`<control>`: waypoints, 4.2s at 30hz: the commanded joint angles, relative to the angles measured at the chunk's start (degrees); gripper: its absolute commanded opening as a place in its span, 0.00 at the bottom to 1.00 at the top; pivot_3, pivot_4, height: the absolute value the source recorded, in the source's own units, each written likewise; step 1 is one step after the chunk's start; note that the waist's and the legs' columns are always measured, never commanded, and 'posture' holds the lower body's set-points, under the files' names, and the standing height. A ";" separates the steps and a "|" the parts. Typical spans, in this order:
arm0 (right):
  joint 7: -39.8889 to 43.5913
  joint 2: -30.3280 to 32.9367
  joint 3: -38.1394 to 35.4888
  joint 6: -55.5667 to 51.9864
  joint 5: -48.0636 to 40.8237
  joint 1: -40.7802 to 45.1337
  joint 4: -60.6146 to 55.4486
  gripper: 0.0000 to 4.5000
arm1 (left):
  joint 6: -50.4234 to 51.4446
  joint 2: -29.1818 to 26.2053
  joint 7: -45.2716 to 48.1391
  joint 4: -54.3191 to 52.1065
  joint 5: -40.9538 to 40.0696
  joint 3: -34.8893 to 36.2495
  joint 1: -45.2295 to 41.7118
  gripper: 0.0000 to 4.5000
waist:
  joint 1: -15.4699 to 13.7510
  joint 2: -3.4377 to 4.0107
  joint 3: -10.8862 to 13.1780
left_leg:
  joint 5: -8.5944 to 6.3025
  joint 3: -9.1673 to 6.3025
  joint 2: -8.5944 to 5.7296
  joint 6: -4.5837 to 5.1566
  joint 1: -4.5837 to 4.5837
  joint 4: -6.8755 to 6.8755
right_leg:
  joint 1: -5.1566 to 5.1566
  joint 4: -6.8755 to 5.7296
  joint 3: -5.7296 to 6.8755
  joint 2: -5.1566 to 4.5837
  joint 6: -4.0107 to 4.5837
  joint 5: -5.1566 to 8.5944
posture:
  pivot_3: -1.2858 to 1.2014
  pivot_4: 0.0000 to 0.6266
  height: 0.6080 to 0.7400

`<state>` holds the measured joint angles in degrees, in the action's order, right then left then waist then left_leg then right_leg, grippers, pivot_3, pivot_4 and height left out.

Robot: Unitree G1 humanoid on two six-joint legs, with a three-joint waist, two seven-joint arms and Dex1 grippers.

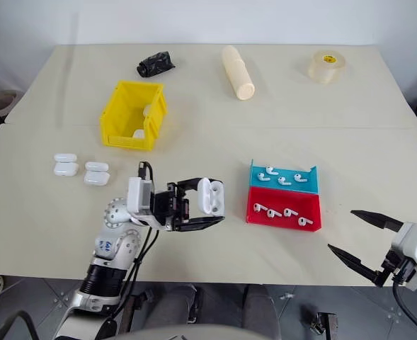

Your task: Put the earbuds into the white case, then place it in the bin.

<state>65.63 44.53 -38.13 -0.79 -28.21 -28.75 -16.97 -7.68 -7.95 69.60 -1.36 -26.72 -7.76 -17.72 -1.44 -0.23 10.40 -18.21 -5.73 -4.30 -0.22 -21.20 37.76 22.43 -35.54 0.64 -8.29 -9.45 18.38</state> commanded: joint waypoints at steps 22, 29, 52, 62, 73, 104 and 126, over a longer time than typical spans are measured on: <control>-8.62 31.28 34.38 -42.38 6.96 29.28 -15.13 1.00 | -1.49 -5.12 -2.74 -3.14 1.48 -3.05 2.27 0.62 | -1.24 0.03 -0.02 | -0.17 -0.11 -0.03 0.17 -0.29 0.26 | 0.07 0.20 0.10 -0.07 -0.07 -0.04 | 0.52 0.24 1.00; -8.44 30.67 37.27 -41.19 10.72 31.38 -12.77 0.91 | -0.82 -5.31 -3.14 -3.80 1.04 -3.71 2.54 0.62 | -1.23 0.03 -0.02 | -0.17 -0.09 -0.03 0.17 -0.29 0.27 | 0.07 0.18 0.10 -0.06 -0.08 -0.04 | 0.52 0.24 1.00; -4.80 29.66 44.34 -35.58 18.70 36.64 -8.21 0.45 | 2.58 -6.01 -4.28 -6.23 0.24 -3.87 2.31 0.62 | -1.13 0.04 -0.02 | -0.17 -0.07 -0.02 0.17 -0.29 0.27 | 0.09 0.18 0.08 -0.06 -0.08 -0.05 | 0.52 0.24 1.00; -3.48 29.30 44.77 -35.36 19.87 36.46 -8.14 0.39 | 3.32 -6.09 -4.31 -6.74 0.17 -3.70 2.29 0.62 | -1.10 0.04 -0.02 | -0.18 -0.07 -0.02 0.17 -0.29 0.27 | 0.09 0.18 0.08 -0.06 -0.08 -0.05 | 0.52 0.24 1.00; -3.11 28.66 43.89 -35.96 19.70 36.02 -8.75 0.11 | 3.47 -6.06 -4.02 -6.73 -0.01 -3.61 2.19 0.62 | -0.84 0.03 -0.02 | -0.18 -0.06 -0.01 0.17 -0.27 0.28 | 0.07 0.18 0.07 -0.04 -0.09 -0.05 | 0.52 0.24 1.00; -21.73 -24.98 31.18 -19.87 -12.74 32.43 -23.53 0.11 | 13.54 -8.51 1.21 -1.19 -5.91 -0.80 -4.86 0.62 | 0.14 0.01 0.00 | -0.16 -0.16 -0.03 0.13 -0.23 0.26 | 0.13 -0.01 0.02 -0.03 -0.09 -0.07 | 0.52 0.24 1.00; -21.39 -28.14 39.78 -9.78 -9.39 28.10 -15.48 0.11 | 19.23 -8.01 -0.56 -5.10 -7.38 0.55 -6.17 0.62 | 0.26 0.01 0.00 | -0.17 -0.13 -0.01 0.13 -0.19 0.23 | 0.15 -0.01 -0.05 0.03 -0.07 -0.06 | 0.52 0.24 1.00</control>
<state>43.80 16.10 1.45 -11.10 -37.16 -0.23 -32.74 12.06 -16.35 69.39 -3.70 -32.37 -8.18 -23.79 -1.17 -0.22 10.39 -18.37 -5.86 -4.32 -0.09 -21.39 37.99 22.57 -35.55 0.59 -8.26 -9.52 18.33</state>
